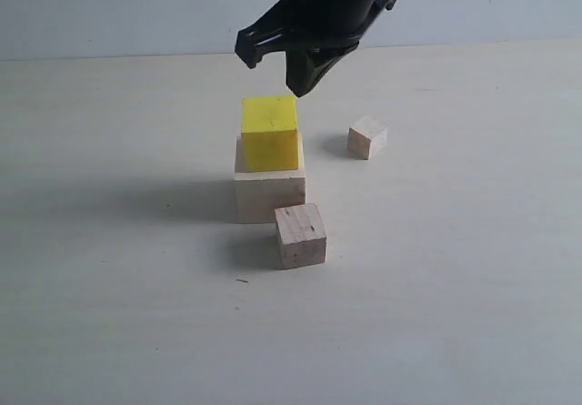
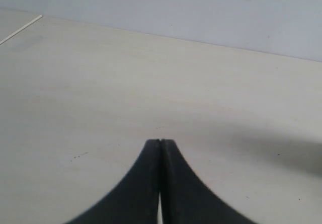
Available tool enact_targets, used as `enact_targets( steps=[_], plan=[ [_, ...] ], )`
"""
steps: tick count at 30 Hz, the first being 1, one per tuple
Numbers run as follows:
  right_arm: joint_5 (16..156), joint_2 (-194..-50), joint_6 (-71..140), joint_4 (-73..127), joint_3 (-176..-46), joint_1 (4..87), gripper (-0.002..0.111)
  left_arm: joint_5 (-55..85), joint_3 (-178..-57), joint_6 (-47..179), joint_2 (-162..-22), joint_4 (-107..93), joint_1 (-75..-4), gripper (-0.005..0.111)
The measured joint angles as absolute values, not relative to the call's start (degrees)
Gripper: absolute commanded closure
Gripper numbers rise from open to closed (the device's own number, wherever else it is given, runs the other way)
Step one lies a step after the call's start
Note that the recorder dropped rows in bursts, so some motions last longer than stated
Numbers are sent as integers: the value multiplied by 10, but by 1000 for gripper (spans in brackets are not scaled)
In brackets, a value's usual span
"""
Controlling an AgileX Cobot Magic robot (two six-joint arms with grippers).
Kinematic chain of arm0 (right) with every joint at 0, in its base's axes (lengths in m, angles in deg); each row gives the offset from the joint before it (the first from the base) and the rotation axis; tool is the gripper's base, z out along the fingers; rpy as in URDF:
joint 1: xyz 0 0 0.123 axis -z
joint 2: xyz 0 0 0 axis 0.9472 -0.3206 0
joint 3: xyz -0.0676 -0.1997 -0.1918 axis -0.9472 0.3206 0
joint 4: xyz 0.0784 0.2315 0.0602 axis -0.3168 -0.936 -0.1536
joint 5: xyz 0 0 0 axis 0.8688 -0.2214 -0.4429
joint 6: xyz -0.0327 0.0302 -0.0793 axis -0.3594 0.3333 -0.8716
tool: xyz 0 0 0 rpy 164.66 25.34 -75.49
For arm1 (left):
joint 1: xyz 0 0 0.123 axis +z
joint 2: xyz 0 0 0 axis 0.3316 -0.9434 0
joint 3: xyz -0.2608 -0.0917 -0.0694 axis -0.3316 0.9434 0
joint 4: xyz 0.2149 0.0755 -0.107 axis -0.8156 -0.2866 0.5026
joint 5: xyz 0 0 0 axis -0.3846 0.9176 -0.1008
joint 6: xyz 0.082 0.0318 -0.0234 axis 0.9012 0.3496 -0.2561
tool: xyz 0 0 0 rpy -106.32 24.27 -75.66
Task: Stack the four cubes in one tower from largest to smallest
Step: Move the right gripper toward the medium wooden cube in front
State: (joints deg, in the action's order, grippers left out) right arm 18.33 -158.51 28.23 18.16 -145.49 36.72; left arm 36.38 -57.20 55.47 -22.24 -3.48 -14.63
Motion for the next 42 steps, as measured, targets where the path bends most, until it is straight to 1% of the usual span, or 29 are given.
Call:
enact_targets(
  steps=[3, 6, 9, 14, 17, 20, 27, 35, 39, 42],
  plan=[
    [255, -1556, 286, 158, -1401, 367, 108, 364, -572, 555, -222, -35, -146, 107],
    [366, -1510, 285, 147, -1306, 367, 108, 364, -572, 555, -222, -35, -146, 107],
    [445, -1461, 285, 132, -1205, 367, 108, 364, -572, 555, -222, -35, -146, 107],
    [474, -1418, 306, 91, -1077, 367, 108, 364, -572, 555, -222, -35, -146, 107],
    [475, -1416, 338, 94, -1037, 367, 108, 364, -572, 555, -222, -35, -146, 107],
    [476, -1416, 355, 94, -1016, 367, 108, 364, -572, 555, -222, -35, -146, 107],
    [493, -1415, 375, 95, -1014, 367, 108, 364, -572, 555, -222, -35, -146, 107],
    [496, -1415, 383, 98, -1014, 366, 105, 364, -572, 555, -222, -35, -146, 107],
    [496, -1419, 389, 114, -1021, 344, 105, 364, -572, 555, -222, -35, -146, 107],
    [491, -1424, 440, 159, -1044, 320, 105, 364, -572, 555, -222, -35, -146, 107]
  ],
)
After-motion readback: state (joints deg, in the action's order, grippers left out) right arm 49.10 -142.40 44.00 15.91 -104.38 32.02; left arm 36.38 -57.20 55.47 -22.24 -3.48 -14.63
